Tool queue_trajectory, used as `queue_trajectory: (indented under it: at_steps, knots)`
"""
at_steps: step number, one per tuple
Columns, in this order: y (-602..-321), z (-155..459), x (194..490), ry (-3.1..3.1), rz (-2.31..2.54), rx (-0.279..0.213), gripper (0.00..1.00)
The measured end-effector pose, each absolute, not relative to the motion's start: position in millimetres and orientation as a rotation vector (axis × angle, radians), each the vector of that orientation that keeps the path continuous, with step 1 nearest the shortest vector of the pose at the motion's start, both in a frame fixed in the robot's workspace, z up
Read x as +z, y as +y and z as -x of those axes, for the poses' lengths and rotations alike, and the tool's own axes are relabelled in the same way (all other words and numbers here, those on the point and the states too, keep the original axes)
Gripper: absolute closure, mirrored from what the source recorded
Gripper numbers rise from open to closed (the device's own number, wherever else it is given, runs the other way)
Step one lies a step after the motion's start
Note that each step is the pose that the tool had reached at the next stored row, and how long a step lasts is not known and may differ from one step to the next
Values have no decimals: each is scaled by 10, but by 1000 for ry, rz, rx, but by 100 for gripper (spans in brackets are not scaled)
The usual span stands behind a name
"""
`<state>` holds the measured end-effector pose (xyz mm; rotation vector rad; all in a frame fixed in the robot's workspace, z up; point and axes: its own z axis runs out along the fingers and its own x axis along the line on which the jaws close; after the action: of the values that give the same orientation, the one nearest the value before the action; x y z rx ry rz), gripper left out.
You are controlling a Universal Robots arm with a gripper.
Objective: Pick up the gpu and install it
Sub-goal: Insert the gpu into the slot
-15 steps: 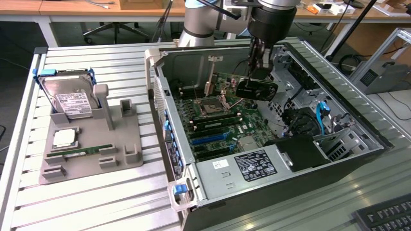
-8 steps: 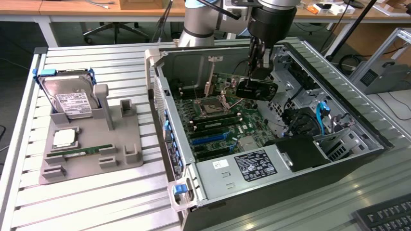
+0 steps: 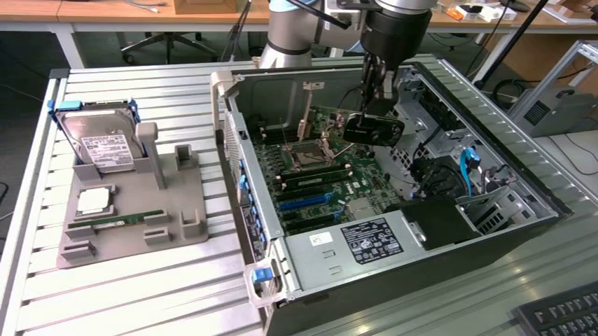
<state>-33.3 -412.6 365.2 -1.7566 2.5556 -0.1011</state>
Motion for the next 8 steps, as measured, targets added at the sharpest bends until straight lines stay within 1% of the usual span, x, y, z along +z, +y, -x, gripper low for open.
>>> queue_trajectory:
  at_steps: [8]
  knots:
    - [-4127,333,3652,2541,1778,-101,73]
